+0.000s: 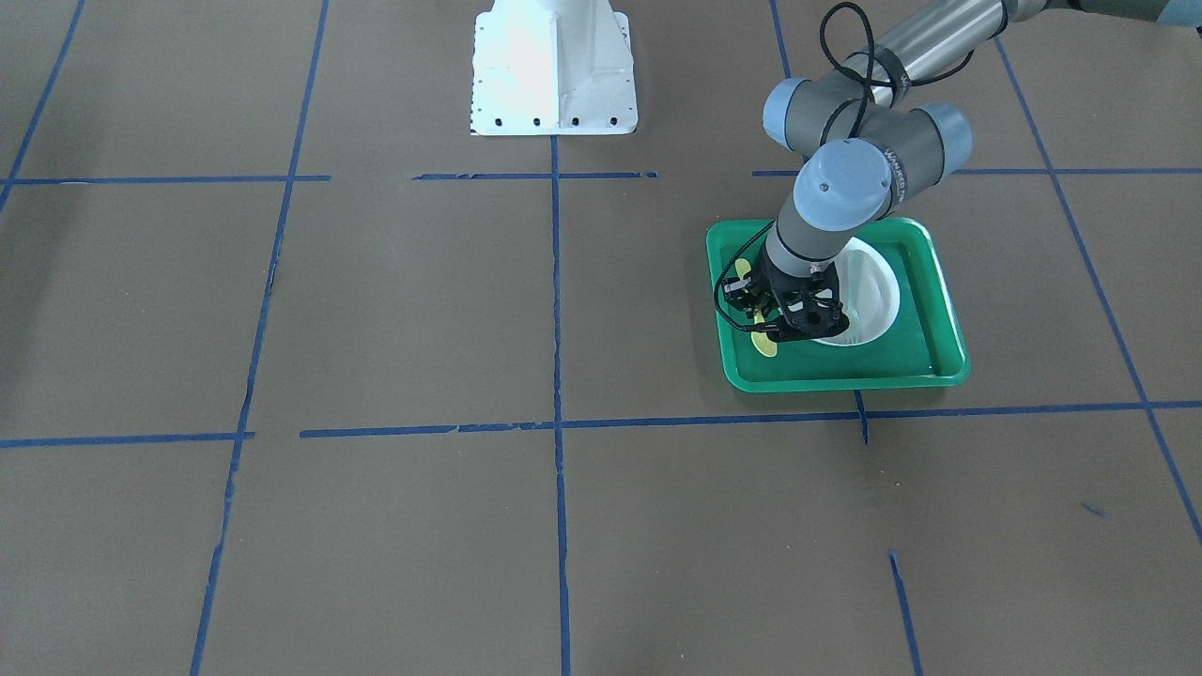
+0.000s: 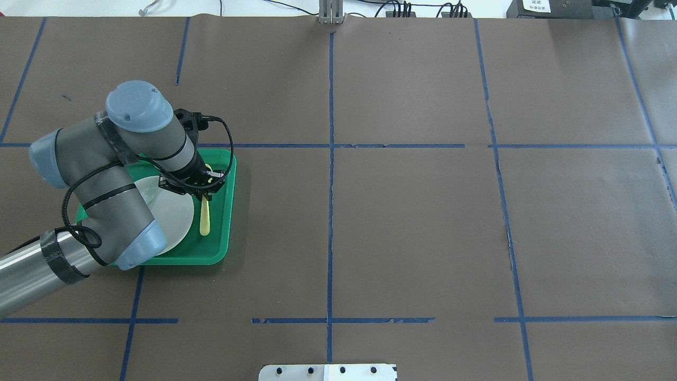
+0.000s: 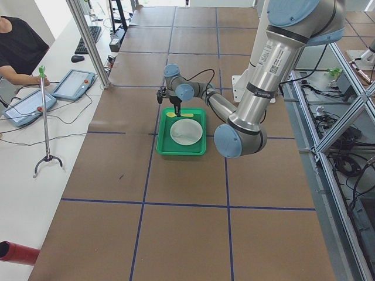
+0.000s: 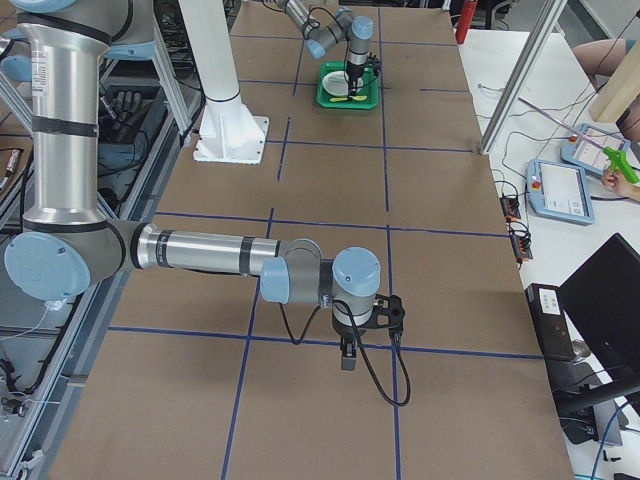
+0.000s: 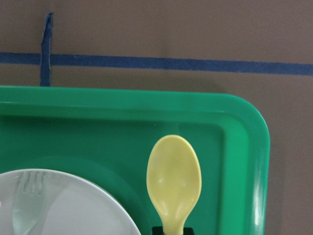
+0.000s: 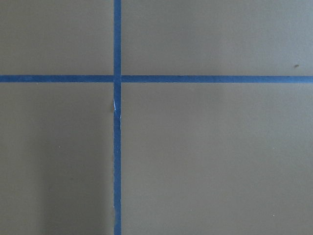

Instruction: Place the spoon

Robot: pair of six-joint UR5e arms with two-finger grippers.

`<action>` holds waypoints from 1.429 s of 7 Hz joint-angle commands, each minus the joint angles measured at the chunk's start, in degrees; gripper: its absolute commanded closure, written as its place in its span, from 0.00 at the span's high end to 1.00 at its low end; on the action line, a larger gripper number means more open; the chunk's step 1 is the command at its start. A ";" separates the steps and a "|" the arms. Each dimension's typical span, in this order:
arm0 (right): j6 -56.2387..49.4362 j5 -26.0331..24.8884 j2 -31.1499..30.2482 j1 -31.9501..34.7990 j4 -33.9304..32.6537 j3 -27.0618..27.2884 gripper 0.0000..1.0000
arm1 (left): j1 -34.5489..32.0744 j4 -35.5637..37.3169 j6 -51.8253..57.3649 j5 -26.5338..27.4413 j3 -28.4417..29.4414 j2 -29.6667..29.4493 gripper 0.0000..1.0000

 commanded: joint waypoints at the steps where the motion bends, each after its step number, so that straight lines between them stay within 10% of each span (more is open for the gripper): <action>1: 0.00 0.01 -0.08 0.00 0.00 0.01 1.00 | 0.72 -0.16 -1.32 0.05 -0.39 0.58 0.10; 4: 0.00 -0.08 0.01 0.00 0.00 0.01 1.00 | -0.24 -0.16 -0.71 0.23 -2.06 0.93 0.65; 7: 0.00 0.01 0.01 0.00 0.00 -0.08 1.00 | -16.18 1.67 -0.36 -0.04 -12.51 1.20 0.66; 10: 0.00 0.01 0.01 0.00 0.00 -0.08 1.00 | -31.48 11.43 32.76 -11.23 -12.27 10.30 0.66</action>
